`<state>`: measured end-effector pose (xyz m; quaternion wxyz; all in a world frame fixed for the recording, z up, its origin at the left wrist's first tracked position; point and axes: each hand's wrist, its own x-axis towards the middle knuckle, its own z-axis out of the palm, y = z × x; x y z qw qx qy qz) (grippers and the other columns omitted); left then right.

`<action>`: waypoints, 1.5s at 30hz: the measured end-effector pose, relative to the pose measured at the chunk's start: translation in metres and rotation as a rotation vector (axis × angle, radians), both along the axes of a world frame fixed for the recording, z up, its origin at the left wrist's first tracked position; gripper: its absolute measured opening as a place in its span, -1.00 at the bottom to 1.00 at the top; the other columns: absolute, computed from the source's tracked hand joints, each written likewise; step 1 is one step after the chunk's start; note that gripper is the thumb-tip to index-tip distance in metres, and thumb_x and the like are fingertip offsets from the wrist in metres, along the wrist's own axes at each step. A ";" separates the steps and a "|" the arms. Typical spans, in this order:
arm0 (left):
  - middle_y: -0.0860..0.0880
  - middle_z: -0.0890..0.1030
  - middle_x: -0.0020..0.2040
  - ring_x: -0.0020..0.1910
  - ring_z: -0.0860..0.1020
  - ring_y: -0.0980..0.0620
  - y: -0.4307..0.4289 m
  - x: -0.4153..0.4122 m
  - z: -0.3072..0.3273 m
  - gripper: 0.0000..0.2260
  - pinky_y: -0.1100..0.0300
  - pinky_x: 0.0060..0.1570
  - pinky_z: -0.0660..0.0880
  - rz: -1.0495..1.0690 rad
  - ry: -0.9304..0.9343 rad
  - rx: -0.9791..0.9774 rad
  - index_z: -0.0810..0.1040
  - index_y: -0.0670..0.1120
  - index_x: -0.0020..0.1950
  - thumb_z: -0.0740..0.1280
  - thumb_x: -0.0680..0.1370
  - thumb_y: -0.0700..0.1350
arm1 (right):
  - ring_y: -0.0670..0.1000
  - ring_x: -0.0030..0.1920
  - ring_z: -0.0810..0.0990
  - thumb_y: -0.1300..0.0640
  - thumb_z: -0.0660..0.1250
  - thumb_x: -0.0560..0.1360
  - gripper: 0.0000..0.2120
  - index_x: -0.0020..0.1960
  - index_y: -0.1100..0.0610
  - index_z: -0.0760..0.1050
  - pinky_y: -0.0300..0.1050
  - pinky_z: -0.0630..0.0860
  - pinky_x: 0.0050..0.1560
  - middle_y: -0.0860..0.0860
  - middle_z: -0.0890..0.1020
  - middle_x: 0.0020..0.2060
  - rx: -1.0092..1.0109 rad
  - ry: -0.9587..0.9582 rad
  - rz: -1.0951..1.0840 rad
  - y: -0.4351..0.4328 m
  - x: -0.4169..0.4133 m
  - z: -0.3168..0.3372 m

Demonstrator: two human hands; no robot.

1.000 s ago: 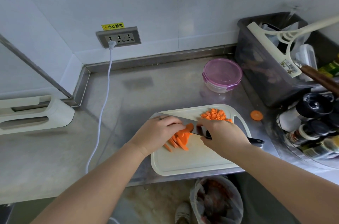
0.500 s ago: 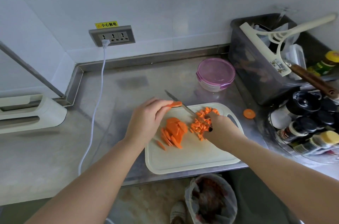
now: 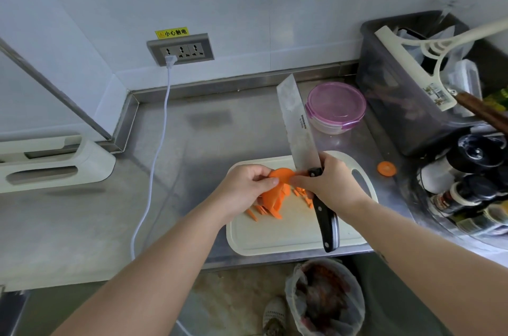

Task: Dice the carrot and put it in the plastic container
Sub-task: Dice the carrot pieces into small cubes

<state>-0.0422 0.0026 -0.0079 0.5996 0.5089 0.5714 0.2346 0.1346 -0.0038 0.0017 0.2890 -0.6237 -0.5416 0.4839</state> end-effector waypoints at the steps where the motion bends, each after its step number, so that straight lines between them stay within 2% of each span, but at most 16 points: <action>1: -0.01 0.68 -0.18 -0.19 0.65 0.05 -0.001 0.001 0.001 -0.88 0.05 0.00 0.59 0.003 -0.010 -0.021 0.59 -0.03 -0.05 0.28 0.60 -0.18 | -0.18 -0.54 0.47 0.15 0.49 0.42 -0.76 -0.04 0.05 0.44 -0.33 0.47 -0.47 -0.06 0.54 -0.45 -0.007 0.004 0.007 0.000 0.002 0.000; 4: -0.04 0.67 -0.16 -0.26 0.64 0.07 -0.003 -0.001 -0.001 -0.87 0.09 -0.08 0.58 0.051 0.016 -0.077 0.56 0.00 -0.01 0.23 0.63 -0.15 | -0.18 -0.49 0.50 0.13 0.51 0.40 -0.75 -0.04 0.07 0.45 -0.38 0.41 -0.48 -0.08 0.55 -0.41 0.018 -0.074 0.047 0.000 0.009 0.006; 7: -0.14 0.66 -0.08 -0.18 0.63 -0.02 -0.004 -0.002 -0.001 -0.84 0.12 -0.18 0.58 0.101 -0.008 -0.171 0.55 -0.08 0.06 0.19 0.65 -0.10 | -0.20 -0.49 0.50 0.13 0.53 0.37 -0.74 -0.15 0.06 0.42 -0.43 0.36 -0.47 -0.10 0.53 -0.41 0.057 -0.245 0.197 0.003 0.015 0.015; 10: -0.13 0.62 -0.04 -0.14 0.62 -0.08 -0.006 0.002 0.003 -0.80 0.21 -0.29 0.57 0.030 -0.098 -0.243 0.53 -0.10 0.11 0.14 0.66 -0.09 | -0.18 -0.53 0.49 0.16 0.53 0.36 -0.65 0.02 0.02 0.41 -0.36 0.41 -0.45 -0.06 0.60 -0.35 -0.014 -0.237 0.370 0.002 0.013 0.015; 13: -0.11 0.60 0.01 -0.06 0.59 -0.04 -0.010 0.004 0.003 -0.85 0.22 -0.14 0.59 -0.116 -0.116 -0.248 0.52 -0.06 0.14 0.20 0.64 -0.15 | -0.24 -0.54 0.48 0.18 0.53 0.37 -0.55 0.16 0.04 0.42 -0.39 0.39 -0.49 -0.06 0.57 -0.30 -0.009 -0.259 0.380 -0.001 0.008 0.009; 16: -0.07 0.60 0.04 -0.05 0.58 0.05 -0.014 0.006 -0.004 -0.78 0.24 -0.05 0.57 -0.217 -0.016 -0.162 0.48 -0.07 0.20 0.24 0.60 -0.29 | -0.26 -0.49 0.50 0.16 0.53 0.36 -0.53 0.19 0.06 0.41 -0.41 0.39 -0.49 -0.07 0.56 -0.29 0.004 -0.256 0.343 -0.006 0.004 0.004; 20: -0.08 0.63 0.07 0.05 0.60 0.00 -0.014 0.002 -0.015 -0.79 0.14 0.04 0.57 -0.267 0.157 -0.017 0.52 -0.11 0.16 0.25 0.58 -0.33 | -0.14 -0.40 0.54 0.14 0.52 0.38 -0.50 0.24 0.05 0.40 -0.40 0.43 -0.47 -0.08 0.60 -0.27 0.016 -0.251 0.288 -0.009 0.004 -0.002; 22: -0.04 0.63 0.13 0.11 0.58 0.01 -0.016 -0.004 -0.027 -0.73 0.13 0.12 0.51 -0.332 0.406 0.150 0.54 -0.11 0.22 0.26 0.56 -0.31 | -0.13 -0.41 0.53 0.17 0.51 0.39 -0.55 0.21 0.08 0.42 -0.37 0.44 -0.47 -0.07 0.60 -0.32 0.019 -0.220 0.211 -0.009 0.008 -0.004; 23: -0.01 0.60 0.18 0.14 0.56 0.02 -0.019 -0.006 -0.034 -0.71 0.19 0.14 0.46 -0.377 0.552 0.245 0.54 -0.08 0.25 0.27 0.56 -0.29 | -0.13 -0.42 0.52 0.17 0.50 0.39 -0.57 0.19 0.08 0.43 -0.36 0.43 -0.48 -0.05 0.59 -0.33 0.019 -0.213 0.174 -0.009 0.011 -0.005; 25: 0.02 0.51 0.25 0.19 0.50 0.02 -0.031 -0.005 -0.051 -0.71 0.25 0.12 0.37 -0.469 0.685 0.404 0.55 -0.05 0.26 0.26 0.56 -0.26 | -0.13 -0.46 0.52 0.17 0.50 0.40 -0.61 0.16 0.08 0.44 -0.35 0.42 -0.50 -0.03 0.59 -0.34 0.024 -0.223 0.120 -0.009 0.016 -0.006; 29: 0.09 0.44 0.28 0.15 0.54 -0.03 -0.054 0.000 -0.088 -0.62 0.05 0.09 0.47 -0.557 0.755 0.542 0.49 0.02 0.28 0.27 0.52 -0.32 | -0.24 -0.55 0.48 0.20 0.48 0.41 -0.64 0.12 0.06 0.41 -0.42 0.33 -0.56 -0.03 0.59 -0.35 0.020 -0.231 0.098 -0.013 0.023 -0.008; 32: 0.12 0.54 0.19 0.04 0.60 0.00 -0.061 0.000 -0.093 -0.59 0.13 -0.06 0.52 -0.417 0.801 0.620 0.50 0.04 0.24 0.36 0.47 -0.31 | -0.24 -0.56 0.48 0.17 0.48 0.42 -0.65 0.10 0.04 0.39 -0.43 0.30 -0.57 -0.04 0.57 -0.35 0.009 -0.250 0.092 -0.017 0.025 -0.012; 35: 0.15 0.64 -0.06 -0.25 0.63 0.05 -0.063 -0.003 -0.092 -0.56 0.22 -0.38 0.54 -0.349 0.799 0.756 0.60 0.07 0.02 0.57 0.24 -0.26 | -0.17 -0.52 0.49 0.14 0.48 0.43 -0.66 0.11 0.06 0.40 -0.42 0.31 -0.56 -0.01 0.61 -0.29 -0.017 -0.276 0.099 -0.020 0.026 -0.018; 38: 0.14 0.62 -0.09 -0.34 0.62 0.06 -0.064 -0.006 -0.092 -0.72 0.22 -0.50 0.51 -0.350 0.746 0.786 0.64 0.08 -0.06 0.58 0.31 -0.16 | -0.09 -0.44 0.52 0.13 0.47 0.43 -0.60 0.20 0.07 0.41 -0.40 0.39 -0.51 -0.02 0.61 -0.27 -0.037 -0.281 0.109 -0.022 0.026 -0.023; 41: 0.16 0.60 -0.11 -0.38 0.60 0.07 -0.064 -0.010 -0.094 -0.72 0.24 -0.53 0.48 -0.357 0.773 0.792 0.65 0.11 -0.09 0.58 0.31 -0.18 | -0.10 -0.41 0.53 0.12 0.47 0.44 -0.55 0.27 0.07 0.39 -0.41 0.40 -0.51 -0.05 0.58 -0.29 -0.056 -0.288 0.104 -0.024 0.027 -0.027; 45: 0.16 0.61 -0.14 -0.32 0.59 0.06 -0.055 -0.021 -0.087 -0.84 0.22 -0.32 0.53 -0.280 0.747 0.860 0.65 0.09 -0.11 0.42 0.40 -0.15 | -0.08 -0.41 0.54 0.10 0.46 0.45 -0.54 0.29 0.07 0.38 -0.39 0.43 -0.48 -0.04 0.58 -0.27 -0.076 -0.301 0.109 -0.024 0.027 -0.029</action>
